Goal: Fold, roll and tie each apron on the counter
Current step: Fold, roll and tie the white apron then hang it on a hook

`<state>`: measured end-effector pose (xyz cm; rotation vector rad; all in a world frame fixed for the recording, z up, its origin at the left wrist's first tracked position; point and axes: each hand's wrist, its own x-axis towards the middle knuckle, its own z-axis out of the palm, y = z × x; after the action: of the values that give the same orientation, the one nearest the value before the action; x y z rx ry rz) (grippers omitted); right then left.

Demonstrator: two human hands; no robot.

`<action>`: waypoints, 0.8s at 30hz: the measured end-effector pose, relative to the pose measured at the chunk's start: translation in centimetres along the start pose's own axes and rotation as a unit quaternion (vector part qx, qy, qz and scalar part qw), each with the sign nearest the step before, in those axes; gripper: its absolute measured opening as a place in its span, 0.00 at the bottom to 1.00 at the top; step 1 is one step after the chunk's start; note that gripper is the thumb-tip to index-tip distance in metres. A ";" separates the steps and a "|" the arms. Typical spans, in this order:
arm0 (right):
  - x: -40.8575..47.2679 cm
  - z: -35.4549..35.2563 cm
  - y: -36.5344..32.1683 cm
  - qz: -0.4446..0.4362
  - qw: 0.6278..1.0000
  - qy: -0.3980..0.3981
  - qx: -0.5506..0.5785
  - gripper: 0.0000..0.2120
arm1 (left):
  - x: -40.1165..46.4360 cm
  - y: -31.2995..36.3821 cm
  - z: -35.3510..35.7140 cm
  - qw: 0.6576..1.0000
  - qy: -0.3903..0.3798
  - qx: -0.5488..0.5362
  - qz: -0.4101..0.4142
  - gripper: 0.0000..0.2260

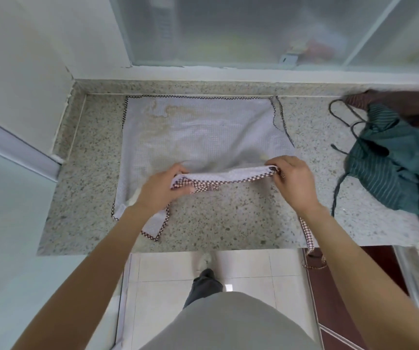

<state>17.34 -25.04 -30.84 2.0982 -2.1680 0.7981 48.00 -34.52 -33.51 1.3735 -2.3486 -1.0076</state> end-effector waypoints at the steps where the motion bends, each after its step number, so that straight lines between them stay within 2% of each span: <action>1: -1.0 -0.9 0.0 -0.015 1.000 -0.017 -0.008 0.13 | -0.9 -0.2 -0.1 0.998 -0.039 0.028 0.028 0.18; 3: -2.6 -2.0 0.4 -0.038 0.998 -0.041 -0.036 0.17 | -2.3 -0.6 0.0 0.990 -0.049 0.092 0.093 0.22; 6: -5.9 -2.7 1.5 -0.062 0.992 -0.072 -0.087 0.20 | -4.9 -0.5 0.7 0.964 0.032 0.198 0.174 0.27; 10: -11.5 -2.8 3.1 -0.010 0.995 -0.091 -0.047 0.19 | -9.7 -1.6 1.9 0.955 0.119 0.239 0.127 0.29; 13: -15.4 -2.5 3.1 -0.007 0.986 -0.165 -0.018 0.21 | -13.5 -1.9 3.1 0.957 0.137 0.226 0.122 0.23; 15: -17.3 -2.6 2.4 0.029 0.978 -0.204 -0.011 0.20 | -15.6 -1.5 3.8 0.954 0.154 0.232 0.109 0.17; 17: -18.9 -2.5 2.1 0.086 0.967 -0.239 -0.025 0.19 | -16.9 -1.5 4.4 0.961 0.195 0.189 0.053 0.11; 19: -20.9 -2.4 1.7 0.127 0.930 -0.344 -0.020 0.22 | -17.9 -1.5 4.9 0.972 0.214 0.100 -0.012 0.14; 22: -23.5 -2.5 0.5 0.179 0.852 -0.491 0.009 0.22 | -18.2 -1.4 5.7 0.991 0.109 -0.053 -0.057 0.24; 24: -25.0 -2.0 -0.1 0.181 0.848 -0.498 -0.005 0.27 | -18.5 -1.6 6.3 0.991 0.041 -0.111 -0.061 0.26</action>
<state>19.13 -1.05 -38.03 2.4226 -3.0421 -0.5084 55.60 -16.75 -36.74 1.4552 -2.0443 -1.1829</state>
